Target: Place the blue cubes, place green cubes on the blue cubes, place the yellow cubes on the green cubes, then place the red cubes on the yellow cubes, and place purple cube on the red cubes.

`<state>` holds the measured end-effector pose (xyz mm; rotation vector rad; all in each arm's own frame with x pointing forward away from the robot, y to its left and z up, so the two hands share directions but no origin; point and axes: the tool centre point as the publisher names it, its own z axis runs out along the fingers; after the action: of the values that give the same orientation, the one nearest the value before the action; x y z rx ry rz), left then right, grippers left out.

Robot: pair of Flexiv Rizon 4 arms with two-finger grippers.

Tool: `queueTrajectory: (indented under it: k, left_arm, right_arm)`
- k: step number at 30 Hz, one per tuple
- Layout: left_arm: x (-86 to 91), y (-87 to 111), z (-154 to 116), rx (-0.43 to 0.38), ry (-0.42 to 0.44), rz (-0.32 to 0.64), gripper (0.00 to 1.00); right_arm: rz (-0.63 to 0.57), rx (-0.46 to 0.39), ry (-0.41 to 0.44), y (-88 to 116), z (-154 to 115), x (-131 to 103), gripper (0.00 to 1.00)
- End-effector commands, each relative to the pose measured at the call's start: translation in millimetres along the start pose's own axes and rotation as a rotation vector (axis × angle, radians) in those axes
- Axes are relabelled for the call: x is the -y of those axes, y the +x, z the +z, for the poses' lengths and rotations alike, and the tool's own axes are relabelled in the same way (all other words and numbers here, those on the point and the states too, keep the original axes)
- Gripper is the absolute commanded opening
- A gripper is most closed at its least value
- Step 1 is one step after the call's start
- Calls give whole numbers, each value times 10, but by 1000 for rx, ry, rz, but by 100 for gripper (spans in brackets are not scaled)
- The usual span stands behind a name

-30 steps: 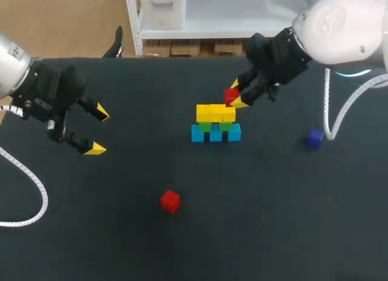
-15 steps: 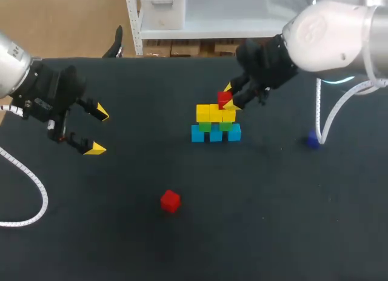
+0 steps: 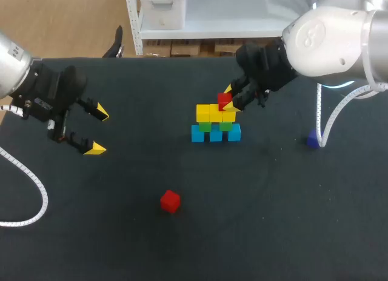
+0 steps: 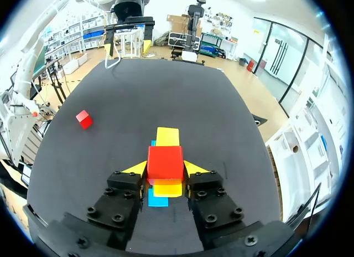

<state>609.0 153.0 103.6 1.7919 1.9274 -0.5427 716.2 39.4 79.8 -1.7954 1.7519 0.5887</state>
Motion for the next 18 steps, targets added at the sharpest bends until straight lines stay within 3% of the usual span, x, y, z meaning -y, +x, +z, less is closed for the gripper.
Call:
queueTrajectory:
  k: [1,18]
  left_arm:
    - [-3,14,-3,4,1,3,100]
    - [-3,14,-3,4,1,3,100]
  right_arm:
    - [1,0,4,-3,1,-3,0]
    - [6,-7,0,11,35,15,0]
